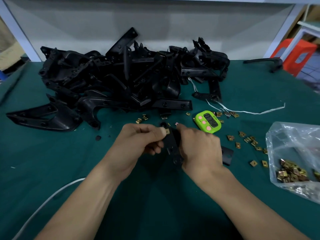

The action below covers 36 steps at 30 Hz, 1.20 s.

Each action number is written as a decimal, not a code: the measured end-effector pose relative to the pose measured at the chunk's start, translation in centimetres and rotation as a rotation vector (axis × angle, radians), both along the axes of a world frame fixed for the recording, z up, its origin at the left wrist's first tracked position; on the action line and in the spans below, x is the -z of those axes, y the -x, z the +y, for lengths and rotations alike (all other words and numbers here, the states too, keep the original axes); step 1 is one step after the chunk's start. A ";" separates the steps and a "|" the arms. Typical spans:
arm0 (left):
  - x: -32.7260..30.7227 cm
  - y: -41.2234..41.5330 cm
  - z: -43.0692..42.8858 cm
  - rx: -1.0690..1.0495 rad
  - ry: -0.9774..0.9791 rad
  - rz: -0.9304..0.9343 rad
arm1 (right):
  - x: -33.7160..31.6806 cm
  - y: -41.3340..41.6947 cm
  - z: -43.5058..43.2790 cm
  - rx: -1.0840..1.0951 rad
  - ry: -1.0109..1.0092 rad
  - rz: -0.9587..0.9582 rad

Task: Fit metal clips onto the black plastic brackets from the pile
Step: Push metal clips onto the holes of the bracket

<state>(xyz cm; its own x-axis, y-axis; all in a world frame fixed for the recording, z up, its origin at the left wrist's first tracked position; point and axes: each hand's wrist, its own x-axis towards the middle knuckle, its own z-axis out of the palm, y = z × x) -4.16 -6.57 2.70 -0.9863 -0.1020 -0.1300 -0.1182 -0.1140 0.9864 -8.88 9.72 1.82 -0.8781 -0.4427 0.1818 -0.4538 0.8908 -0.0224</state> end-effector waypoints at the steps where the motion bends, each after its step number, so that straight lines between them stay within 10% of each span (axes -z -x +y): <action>1: 0.2 0.3 0.3 -0.040 -0.013 0.031 | -0.3 0.2 0.3 0.025 0.023 0.014; 11: 3.2 0.5 1.3 -0.089 1.131 0.266 | -0.4 2.4 3.1 0.187 0.144 0.049; 26: 1.6 -0.4 3.0 -0.461 0.757 0.253 | 0.2 2.6 2.5 0.167 0.115 0.030; 32: 1.7 -0.7 3.6 -0.418 0.955 0.299 | 0.0 2.2 2.3 0.137 0.086 -0.013; 36: 1.8 -0.3 3.0 -0.296 0.660 0.217 | -0.2 2.1 2.3 0.119 0.092 -0.031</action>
